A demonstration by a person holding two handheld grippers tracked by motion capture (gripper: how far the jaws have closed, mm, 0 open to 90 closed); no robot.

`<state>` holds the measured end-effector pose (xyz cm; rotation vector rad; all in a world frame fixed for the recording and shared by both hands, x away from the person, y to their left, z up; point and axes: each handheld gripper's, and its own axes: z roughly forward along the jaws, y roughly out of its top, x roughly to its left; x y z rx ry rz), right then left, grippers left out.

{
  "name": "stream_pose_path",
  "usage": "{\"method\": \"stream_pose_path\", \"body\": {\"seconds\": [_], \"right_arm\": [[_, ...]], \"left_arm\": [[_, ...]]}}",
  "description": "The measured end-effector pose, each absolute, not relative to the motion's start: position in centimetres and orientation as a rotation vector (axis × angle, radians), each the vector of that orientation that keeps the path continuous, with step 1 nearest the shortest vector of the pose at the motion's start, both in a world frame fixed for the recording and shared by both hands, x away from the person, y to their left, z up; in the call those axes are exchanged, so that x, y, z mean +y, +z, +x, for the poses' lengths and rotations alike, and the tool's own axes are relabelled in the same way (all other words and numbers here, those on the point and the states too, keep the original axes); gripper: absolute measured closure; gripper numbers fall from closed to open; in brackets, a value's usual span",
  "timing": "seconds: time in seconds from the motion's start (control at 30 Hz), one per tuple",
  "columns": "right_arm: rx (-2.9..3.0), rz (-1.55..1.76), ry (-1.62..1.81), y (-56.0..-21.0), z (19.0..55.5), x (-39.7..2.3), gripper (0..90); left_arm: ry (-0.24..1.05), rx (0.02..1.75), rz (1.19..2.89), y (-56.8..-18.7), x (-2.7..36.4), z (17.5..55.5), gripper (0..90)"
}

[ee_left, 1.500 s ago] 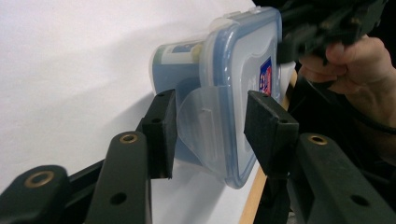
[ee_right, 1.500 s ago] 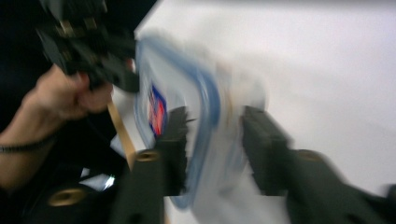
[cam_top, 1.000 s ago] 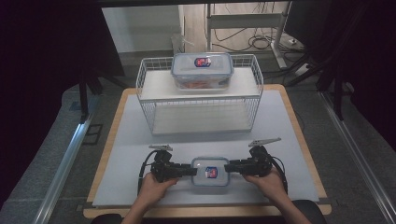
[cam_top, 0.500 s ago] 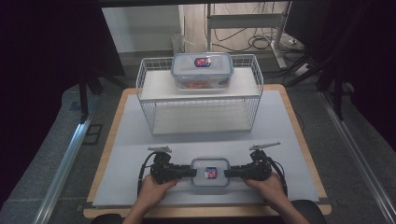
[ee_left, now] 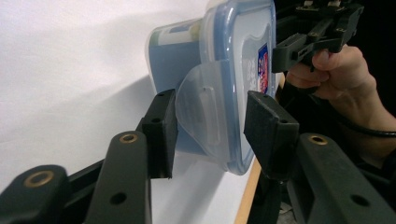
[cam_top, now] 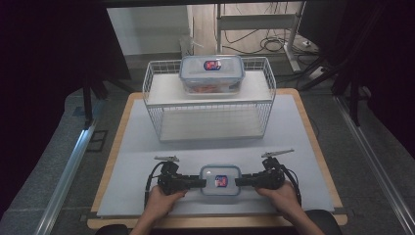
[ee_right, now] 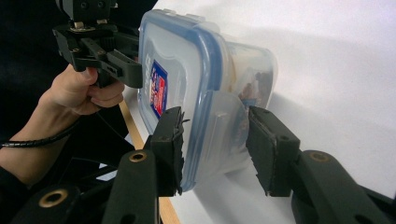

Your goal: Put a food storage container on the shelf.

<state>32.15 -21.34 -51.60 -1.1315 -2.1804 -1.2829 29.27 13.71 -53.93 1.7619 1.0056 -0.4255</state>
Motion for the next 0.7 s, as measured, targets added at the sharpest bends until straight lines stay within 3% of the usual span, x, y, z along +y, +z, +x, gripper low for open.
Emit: {"method": "stream_pose_path", "body": {"seconds": [0.33,0.7], "right_arm": [[-2.193,-1.138,-1.305,-51.0,32.3,-21.2,57.2],[-2.209,-1.103,-1.431,-46.8,33.6,-21.0,58.0]], "left_arm": [[-0.417,1.024,1.738,-53.0,13.9,29.8,57.0],[-0.312,0.958,1.739,-48.6,14.3,30.6,57.1]]}}
